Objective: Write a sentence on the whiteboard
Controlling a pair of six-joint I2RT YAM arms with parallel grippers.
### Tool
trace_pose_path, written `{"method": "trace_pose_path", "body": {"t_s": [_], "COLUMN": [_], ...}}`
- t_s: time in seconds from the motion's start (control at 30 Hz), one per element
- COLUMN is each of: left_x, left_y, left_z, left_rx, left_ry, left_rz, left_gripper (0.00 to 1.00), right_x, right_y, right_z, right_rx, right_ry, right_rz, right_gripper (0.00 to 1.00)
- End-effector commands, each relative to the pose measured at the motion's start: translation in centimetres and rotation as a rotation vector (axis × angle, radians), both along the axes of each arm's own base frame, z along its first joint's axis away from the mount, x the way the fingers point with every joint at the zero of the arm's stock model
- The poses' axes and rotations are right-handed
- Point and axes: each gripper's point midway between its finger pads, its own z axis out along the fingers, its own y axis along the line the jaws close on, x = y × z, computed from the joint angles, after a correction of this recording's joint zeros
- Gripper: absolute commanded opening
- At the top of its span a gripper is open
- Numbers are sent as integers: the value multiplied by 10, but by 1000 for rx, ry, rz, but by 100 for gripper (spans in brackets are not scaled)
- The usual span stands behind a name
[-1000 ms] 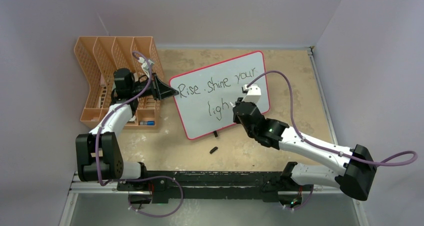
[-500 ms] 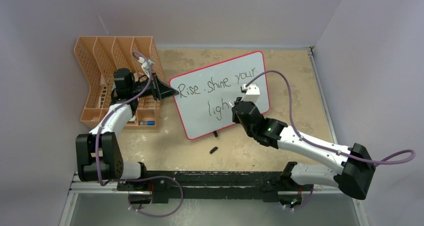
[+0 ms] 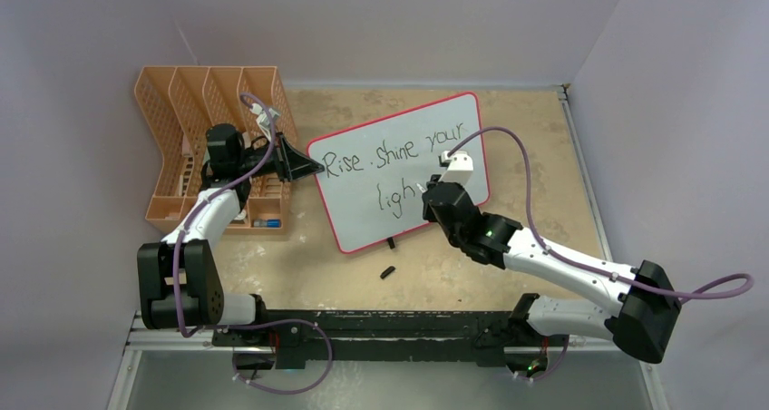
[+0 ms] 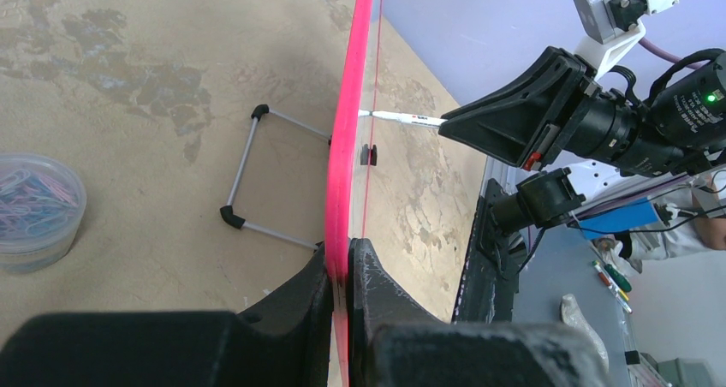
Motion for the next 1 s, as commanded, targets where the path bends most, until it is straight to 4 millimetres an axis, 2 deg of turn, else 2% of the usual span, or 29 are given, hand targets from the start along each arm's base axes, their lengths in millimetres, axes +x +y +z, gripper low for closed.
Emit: {"method": "trace_pose_path", "body": {"t_s": [0.0, 0.67, 0.97], "left_x": [10, 11, 11], "left_y": [6, 6, 6], "left_z": [7, 7, 7], "left_rx": [15, 15, 15], "left_ry": [-40, -41, -40], "left_rz": [41, 42, 42], "left_gripper": [0, 0, 0], "right_x": [7, 12, 9], "right_y": [-4, -23, -22], "right_z": [3, 7, 14], "right_rx": [-5, -13, 8], "right_ry": [-27, -40, -53], "right_rz": [-23, -86, -58], "right_gripper": [0, 0, 0]}}
